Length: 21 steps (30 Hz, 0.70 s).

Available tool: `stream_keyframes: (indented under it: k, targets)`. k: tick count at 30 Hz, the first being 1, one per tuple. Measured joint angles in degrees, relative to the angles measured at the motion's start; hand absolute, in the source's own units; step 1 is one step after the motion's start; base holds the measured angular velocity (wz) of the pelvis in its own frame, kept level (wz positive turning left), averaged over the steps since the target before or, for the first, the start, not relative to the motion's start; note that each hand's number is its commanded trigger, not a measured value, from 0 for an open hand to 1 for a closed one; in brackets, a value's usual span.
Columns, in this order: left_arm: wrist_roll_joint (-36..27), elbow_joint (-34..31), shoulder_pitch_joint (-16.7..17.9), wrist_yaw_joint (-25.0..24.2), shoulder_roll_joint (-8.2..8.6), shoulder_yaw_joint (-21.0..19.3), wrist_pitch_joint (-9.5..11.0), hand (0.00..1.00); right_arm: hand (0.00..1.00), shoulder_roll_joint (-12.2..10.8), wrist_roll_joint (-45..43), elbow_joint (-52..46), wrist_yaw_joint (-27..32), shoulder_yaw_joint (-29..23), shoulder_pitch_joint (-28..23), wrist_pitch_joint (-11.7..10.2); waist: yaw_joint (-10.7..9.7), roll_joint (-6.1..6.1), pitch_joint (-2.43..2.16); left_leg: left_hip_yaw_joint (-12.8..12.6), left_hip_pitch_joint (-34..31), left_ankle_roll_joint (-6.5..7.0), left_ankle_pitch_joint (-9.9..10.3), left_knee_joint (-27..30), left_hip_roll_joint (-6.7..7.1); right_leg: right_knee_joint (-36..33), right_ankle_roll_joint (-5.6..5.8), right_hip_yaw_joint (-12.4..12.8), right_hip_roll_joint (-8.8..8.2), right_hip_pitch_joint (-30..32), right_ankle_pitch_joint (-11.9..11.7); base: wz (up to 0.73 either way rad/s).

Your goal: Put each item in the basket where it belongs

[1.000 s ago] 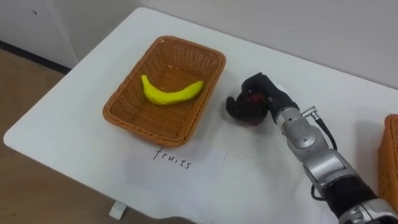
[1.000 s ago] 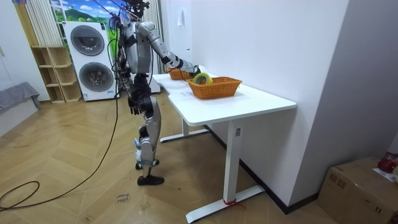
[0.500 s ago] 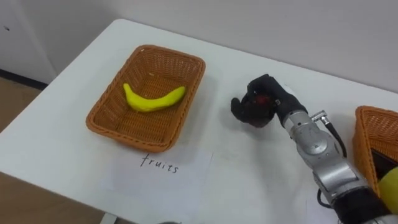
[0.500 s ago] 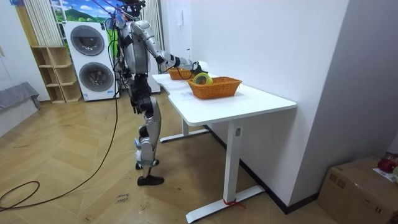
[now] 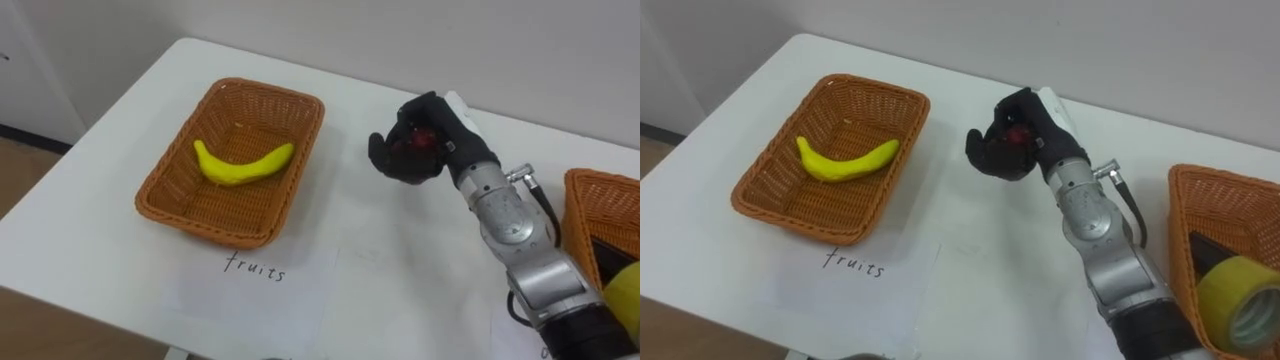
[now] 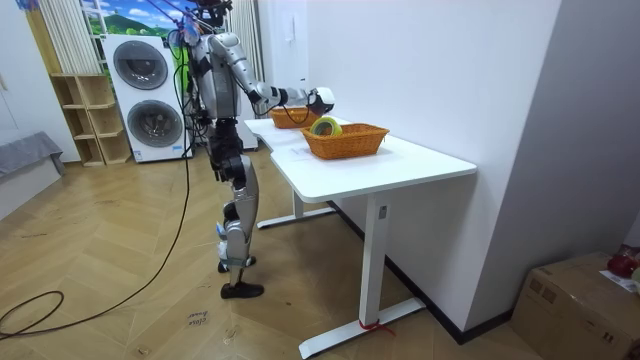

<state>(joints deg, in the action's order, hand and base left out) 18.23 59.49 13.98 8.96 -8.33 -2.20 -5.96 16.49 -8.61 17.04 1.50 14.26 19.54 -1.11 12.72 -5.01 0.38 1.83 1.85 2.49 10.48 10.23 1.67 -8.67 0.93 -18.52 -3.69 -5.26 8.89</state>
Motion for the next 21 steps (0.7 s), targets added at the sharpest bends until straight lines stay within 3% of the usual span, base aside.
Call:
stream_keyframes:
  k: [12, 21]
  targets:
    - [0.9, -1.1, 0.3, -0.7, -0.06, 0.1, 0.0, 0.00, 1.00, 0.0, 0.8, -2.0, 0.2, -0.4, 1.5, 0.1, 0.6, 0.13, 0.15, 0.7, 0.2, 0.00, 0.0, 0.1, 0.07, 0.0, 0.01, -0.9, 0.03, -0.5, 0.0, 0.02]
    - [1.1, -0.9, 0.2, -2.2, -0.08, 0.1, -1.1, 0.00, 1.00, -0.5, -0.8, -2.0, 0.3, -0.1, 2.4, 1.7, 3.1, -0.37, 0.08, 1.5, -0.1, 0.00, 0.0, 0.2, 0.18, 0.0, 0.01, -2.0, -0.11, -0.5, 0.0, 0.03]
